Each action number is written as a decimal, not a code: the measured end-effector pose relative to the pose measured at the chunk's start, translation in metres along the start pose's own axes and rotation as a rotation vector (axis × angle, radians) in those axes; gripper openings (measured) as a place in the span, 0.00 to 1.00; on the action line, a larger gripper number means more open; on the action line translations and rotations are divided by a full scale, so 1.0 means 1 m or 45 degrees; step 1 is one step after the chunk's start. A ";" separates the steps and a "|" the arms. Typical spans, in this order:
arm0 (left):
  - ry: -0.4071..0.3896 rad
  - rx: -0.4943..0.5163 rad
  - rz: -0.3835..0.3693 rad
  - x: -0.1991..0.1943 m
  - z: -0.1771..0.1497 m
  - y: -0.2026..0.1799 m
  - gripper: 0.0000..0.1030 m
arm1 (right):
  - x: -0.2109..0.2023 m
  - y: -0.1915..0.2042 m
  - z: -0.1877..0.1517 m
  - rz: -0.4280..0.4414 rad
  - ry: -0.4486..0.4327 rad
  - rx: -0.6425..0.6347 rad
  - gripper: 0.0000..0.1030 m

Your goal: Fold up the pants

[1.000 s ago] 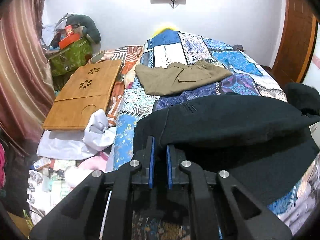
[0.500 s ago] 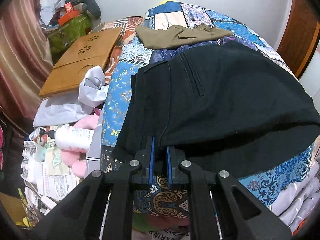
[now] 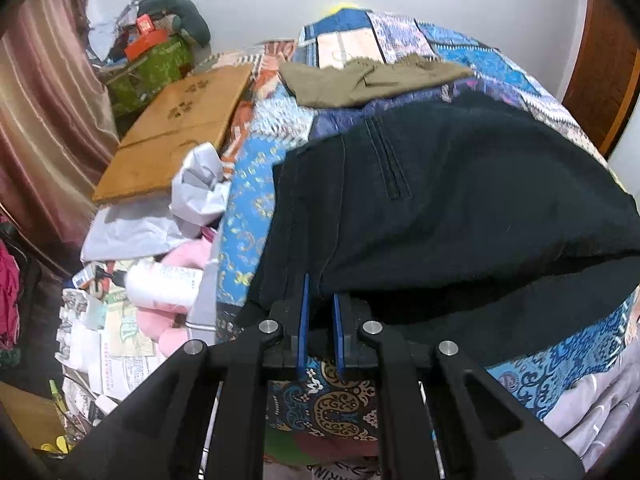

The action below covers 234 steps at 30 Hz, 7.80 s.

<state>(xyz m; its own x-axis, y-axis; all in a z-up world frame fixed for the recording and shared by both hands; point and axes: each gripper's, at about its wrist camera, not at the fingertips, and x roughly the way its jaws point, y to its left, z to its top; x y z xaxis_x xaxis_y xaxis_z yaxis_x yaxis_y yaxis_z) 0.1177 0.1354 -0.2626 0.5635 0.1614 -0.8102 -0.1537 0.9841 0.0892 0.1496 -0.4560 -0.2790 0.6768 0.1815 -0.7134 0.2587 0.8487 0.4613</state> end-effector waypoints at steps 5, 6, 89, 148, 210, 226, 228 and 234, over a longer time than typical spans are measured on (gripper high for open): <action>-0.070 0.008 0.020 -0.023 0.009 0.002 0.10 | -0.012 0.011 0.006 -0.013 -0.075 -0.098 0.04; -0.071 0.005 0.012 -0.026 0.010 0.003 0.10 | -0.015 0.011 0.008 -0.020 -0.097 -0.113 0.04; 0.123 -0.081 -0.232 0.081 0.094 0.052 0.21 | 0.152 0.409 -0.040 0.452 0.529 -1.357 0.22; -0.033 0.257 -0.421 -0.056 -0.003 -0.069 0.11 | 0.002 0.306 -0.144 0.649 0.327 -1.491 0.06; 0.153 0.576 -0.566 -0.005 0.076 -0.280 0.48 | -0.061 0.005 -0.024 -0.028 -0.073 -0.281 0.55; 0.161 0.640 -0.567 0.012 0.066 -0.339 0.69 | -0.018 -0.033 -0.023 0.140 -0.014 0.058 0.58; 0.146 0.645 -0.563 0.013 0.065 -0.341 0.71 | -0.014 -0.036 -0.020 0.147 -0.025 0.079 0.58; 0.131 0.642 -0.561 0.014 0.066 -0.344 0.74 | -0.016 -0.038 -0.017 0.109 -0.093 0.123 0.39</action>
<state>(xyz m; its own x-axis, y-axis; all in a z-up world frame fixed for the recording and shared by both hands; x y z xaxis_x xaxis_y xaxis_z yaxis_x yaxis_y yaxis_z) 0.2320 -0.1959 -0.2664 0.4031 -0.2461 -0.8814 0.4840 0.8748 -0.0228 0.1175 -0.4828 -0.2940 0.7465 0.2116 -0.6309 0.2607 0.7793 0.5698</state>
